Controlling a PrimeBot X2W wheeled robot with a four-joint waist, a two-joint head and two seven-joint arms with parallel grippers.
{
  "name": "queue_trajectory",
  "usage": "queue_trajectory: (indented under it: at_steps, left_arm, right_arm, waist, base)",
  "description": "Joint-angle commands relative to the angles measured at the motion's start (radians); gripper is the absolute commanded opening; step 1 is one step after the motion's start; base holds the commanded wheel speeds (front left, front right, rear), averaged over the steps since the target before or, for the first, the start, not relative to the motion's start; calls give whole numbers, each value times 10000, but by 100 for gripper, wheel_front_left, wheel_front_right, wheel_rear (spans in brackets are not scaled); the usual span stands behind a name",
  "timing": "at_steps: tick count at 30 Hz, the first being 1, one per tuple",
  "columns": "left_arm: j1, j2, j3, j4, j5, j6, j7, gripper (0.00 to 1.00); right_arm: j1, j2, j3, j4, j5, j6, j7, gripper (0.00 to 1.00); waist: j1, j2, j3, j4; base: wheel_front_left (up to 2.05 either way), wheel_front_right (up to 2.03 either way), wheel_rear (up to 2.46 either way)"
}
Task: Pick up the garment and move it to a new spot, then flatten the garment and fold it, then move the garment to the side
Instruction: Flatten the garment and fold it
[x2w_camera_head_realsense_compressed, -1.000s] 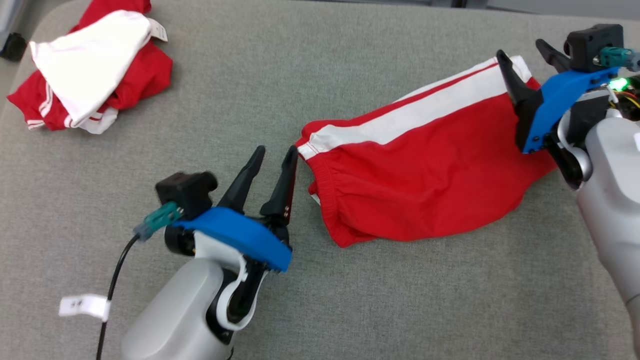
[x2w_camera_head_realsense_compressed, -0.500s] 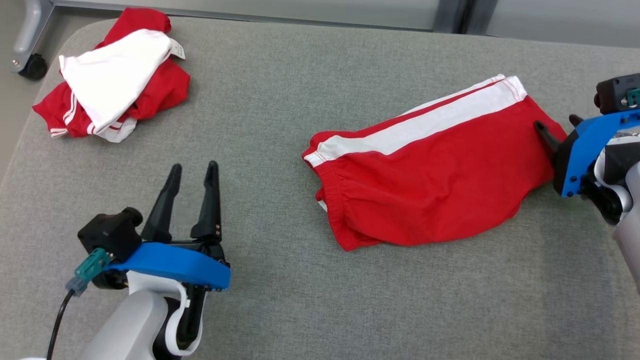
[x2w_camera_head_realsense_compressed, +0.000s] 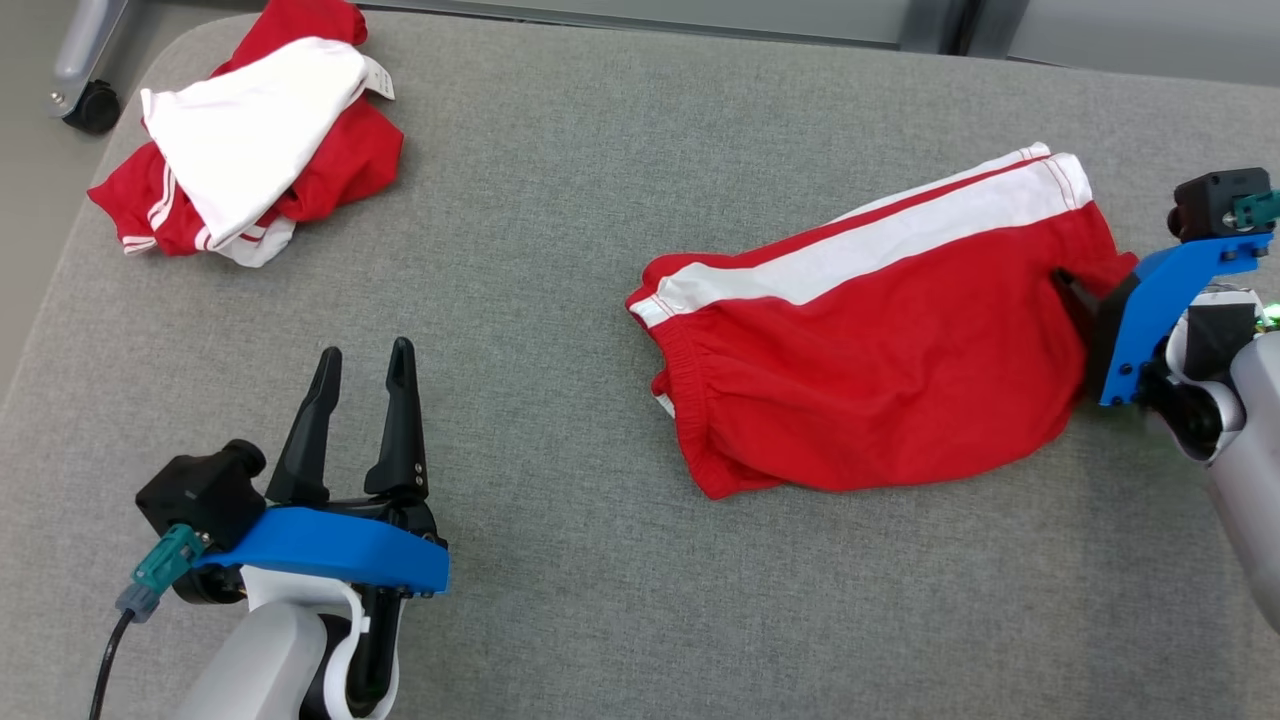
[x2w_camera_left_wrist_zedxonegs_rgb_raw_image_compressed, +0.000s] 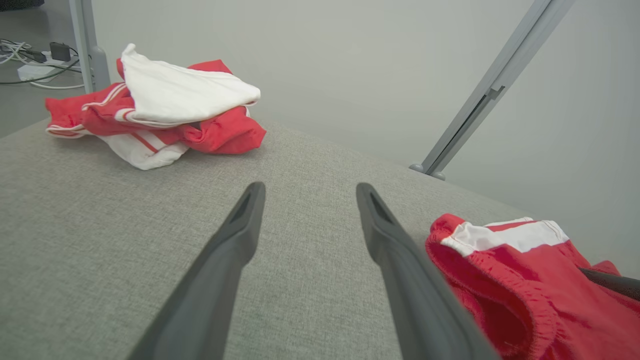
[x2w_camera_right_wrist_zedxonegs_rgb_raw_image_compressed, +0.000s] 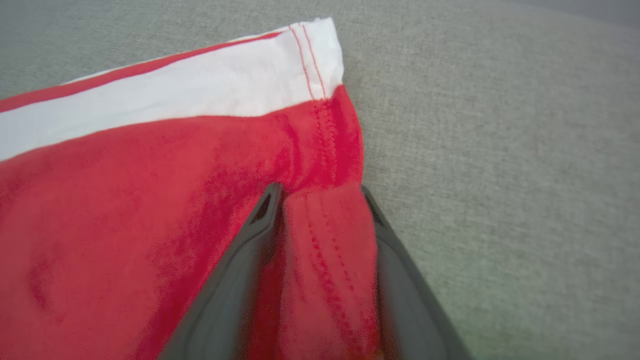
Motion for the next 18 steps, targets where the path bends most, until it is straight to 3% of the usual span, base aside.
queue_trajectory:
  at_steps: [1,8,18]
  left_arm:
    - [130,-45,107,-69,159,-54,-65,100]
    - [293,-168,169,-200,549,-57,-70,100]
    - [602,-344,18,-184,1030,70,-74,100]
  right_arm:
    - [197,231,103,49,55,31,-145,0]
    - [434,222,-47,-251,399,18,-1132,0]
    - [2280,256,-176,-1267,933,18,-2541,0]
  waist:
    - [1,0,-45,-38]
    - [1,0,-456,-530]
    - [1,0,-1060,-1860]
  base:
    - [0,0,0]
    - [0,0,0]
    - [0,0,0]
